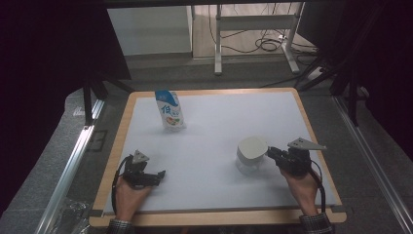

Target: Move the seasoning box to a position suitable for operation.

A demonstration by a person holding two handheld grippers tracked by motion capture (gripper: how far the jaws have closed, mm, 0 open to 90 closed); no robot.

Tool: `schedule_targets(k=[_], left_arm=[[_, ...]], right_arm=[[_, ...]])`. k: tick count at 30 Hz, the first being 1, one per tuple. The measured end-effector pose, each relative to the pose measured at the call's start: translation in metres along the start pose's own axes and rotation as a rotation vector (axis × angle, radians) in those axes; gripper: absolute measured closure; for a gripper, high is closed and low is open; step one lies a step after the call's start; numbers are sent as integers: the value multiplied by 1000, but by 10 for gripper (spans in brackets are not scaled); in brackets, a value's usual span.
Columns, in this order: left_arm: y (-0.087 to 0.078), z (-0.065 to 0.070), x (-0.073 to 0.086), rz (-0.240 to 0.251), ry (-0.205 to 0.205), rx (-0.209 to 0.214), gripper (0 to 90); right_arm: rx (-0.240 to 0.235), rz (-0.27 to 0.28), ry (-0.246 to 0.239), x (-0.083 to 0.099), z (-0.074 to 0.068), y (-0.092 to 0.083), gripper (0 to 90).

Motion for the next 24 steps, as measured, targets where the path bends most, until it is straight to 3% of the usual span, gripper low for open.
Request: schedule_targets(k=[1,5,8,14,24], left_arm=[[0,0,0,0,0,0,40],[0,0,0,0,0,0,40],[0,0,0,0,0,0,40],[0,0,0,0,0,0,40],[0,0,0,4,-4,0,40]], right_arm=[[-2,-3,-8,-3,-1,-3,848],[0,-16,-38,-11,-1,-7,893],[6,-15,-59,-20,1,-7,894],[-30,-24,-57,-35,-1,-4,894],[-66,-40,-101,-52,-13,8,895]])
Point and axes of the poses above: each handheld gripper's, and its own axes: y roughly forward along the jaws, x roughly out of its underside, z roughly to its right, the point moved 7 cm from there along y, roughly forward along the jaws, and after that the axes turned 11 degrees about z, right-handed, at the moved point
